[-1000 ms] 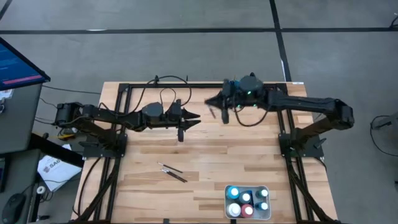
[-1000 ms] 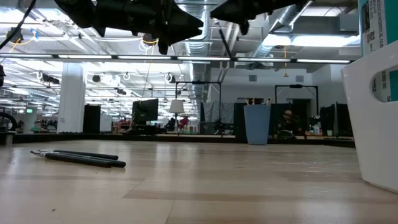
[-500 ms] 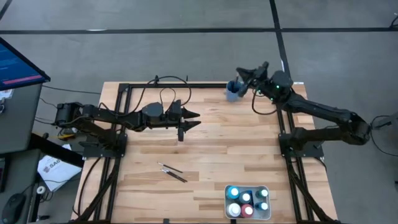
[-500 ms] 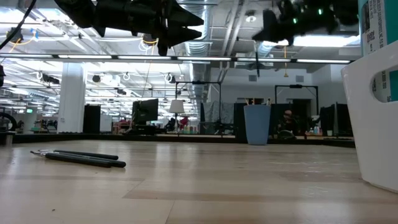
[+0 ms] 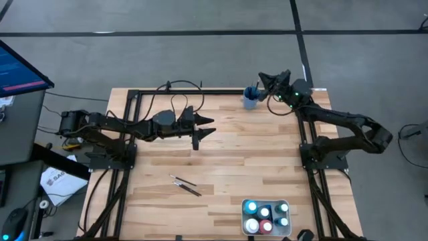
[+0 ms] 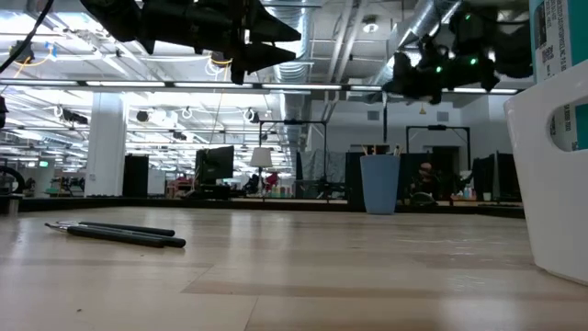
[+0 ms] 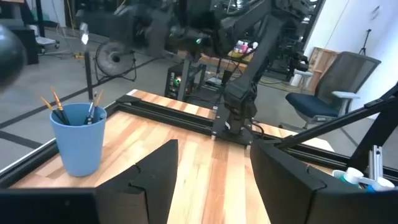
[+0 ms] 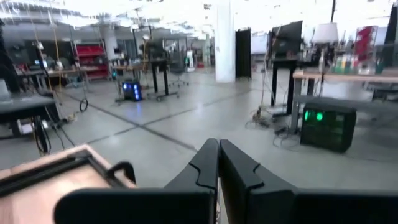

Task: Pick & Place Paint Supplies
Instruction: Put the silver paintbrush into the blue cup

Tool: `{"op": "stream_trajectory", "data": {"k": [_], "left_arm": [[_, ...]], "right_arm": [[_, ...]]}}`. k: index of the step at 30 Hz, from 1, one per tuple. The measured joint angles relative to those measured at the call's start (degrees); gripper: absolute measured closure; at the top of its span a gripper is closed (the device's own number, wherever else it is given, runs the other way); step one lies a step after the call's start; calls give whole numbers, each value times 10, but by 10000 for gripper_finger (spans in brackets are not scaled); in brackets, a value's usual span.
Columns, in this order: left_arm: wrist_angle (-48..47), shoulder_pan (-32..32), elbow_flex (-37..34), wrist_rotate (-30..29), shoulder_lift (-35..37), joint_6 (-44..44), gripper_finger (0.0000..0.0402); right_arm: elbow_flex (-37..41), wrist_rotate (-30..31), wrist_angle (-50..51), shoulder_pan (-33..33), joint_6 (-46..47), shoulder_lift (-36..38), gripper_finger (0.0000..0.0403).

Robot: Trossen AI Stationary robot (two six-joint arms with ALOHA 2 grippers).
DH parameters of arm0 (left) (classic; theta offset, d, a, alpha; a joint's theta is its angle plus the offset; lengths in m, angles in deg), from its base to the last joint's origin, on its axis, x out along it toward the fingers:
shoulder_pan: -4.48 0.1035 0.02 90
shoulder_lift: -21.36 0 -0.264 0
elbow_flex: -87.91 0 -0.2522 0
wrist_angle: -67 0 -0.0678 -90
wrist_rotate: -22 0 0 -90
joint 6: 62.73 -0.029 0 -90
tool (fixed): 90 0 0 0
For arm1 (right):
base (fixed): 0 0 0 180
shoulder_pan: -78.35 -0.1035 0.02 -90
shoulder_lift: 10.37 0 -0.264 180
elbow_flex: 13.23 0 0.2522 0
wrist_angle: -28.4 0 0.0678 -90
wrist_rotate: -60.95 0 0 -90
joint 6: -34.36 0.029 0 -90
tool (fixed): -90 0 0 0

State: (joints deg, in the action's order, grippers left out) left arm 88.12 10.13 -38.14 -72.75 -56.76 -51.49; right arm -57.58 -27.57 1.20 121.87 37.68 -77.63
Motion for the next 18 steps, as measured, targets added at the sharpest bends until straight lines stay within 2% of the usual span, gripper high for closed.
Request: {"op": "stream_trajectory", "data": {"k": [11,14,18], "left_arm": [[0,0,0,-2,0,2,174],[-1,0,0,-2,0,2,163],[-15,0,0,-2,0,2,151]], "right_arm": [[1,1,-3,-2,8,-70,399],[1,1,7,-2,8,-72,378],[1,1,19,-2,8,-70,326]]}}
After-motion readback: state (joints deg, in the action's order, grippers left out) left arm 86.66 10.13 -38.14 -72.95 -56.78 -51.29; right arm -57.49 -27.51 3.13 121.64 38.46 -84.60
